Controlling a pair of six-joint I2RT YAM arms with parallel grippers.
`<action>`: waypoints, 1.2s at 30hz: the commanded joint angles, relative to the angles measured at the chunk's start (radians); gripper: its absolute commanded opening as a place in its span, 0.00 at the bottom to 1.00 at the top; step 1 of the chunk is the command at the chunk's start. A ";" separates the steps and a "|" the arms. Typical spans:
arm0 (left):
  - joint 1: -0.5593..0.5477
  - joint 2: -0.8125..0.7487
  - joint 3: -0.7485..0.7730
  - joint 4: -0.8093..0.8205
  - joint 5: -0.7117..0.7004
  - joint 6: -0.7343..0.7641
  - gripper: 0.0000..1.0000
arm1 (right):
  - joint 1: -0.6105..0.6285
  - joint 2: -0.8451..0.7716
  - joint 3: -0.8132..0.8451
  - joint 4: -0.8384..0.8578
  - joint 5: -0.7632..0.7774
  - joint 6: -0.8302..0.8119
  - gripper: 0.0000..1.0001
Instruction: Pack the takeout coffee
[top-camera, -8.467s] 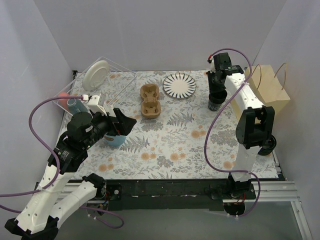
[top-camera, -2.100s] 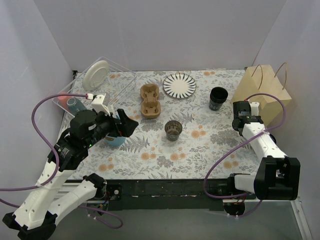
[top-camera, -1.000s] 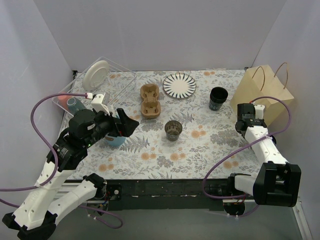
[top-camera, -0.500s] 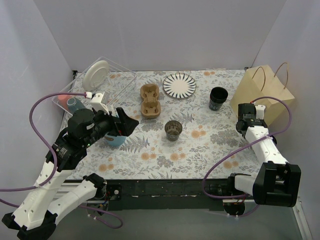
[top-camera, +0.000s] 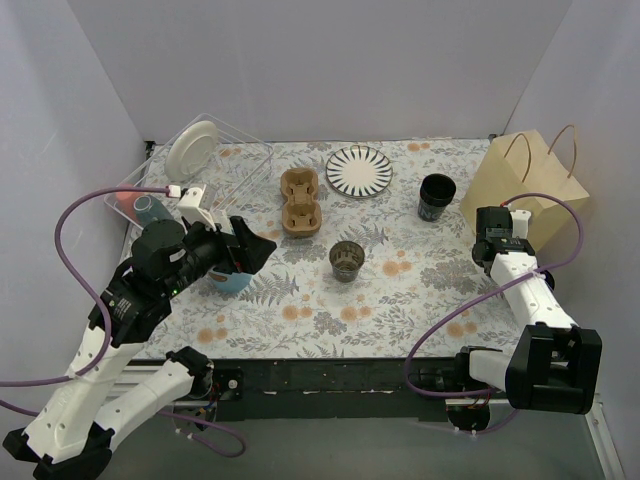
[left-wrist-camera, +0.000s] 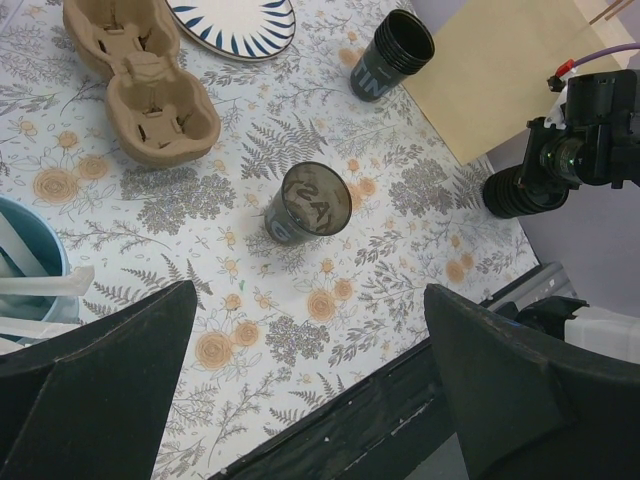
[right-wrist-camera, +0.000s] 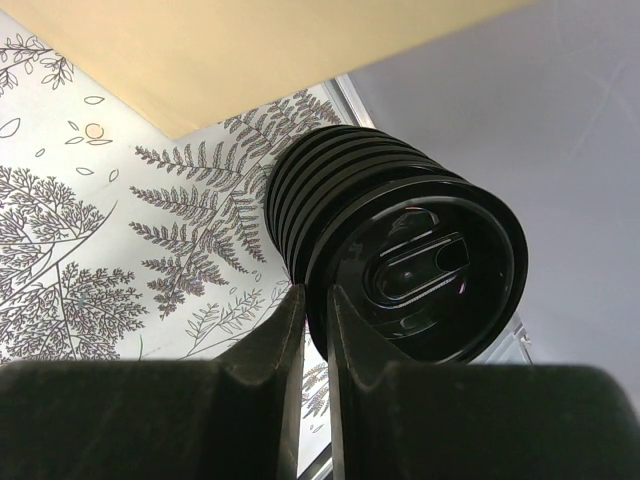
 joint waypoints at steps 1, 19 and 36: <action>-0.004 -0.009 0.025 -0.004 -0.004 0.002 0.98 | -0.006 -0.026 0.020 -0.002 0.008 0.000 0.14; -0.004 -0.028 0.022 0.001 -0.004 0.005 0.98 | -0.005 -0.092 0.065 -0.037 -0.060 -0.002 0.13; -0.004 0.029 0.152 -0.085 0.013 0.024 0.97 | 0.090 -0.278 0.232 -0.240 -0.525 0.103 0.14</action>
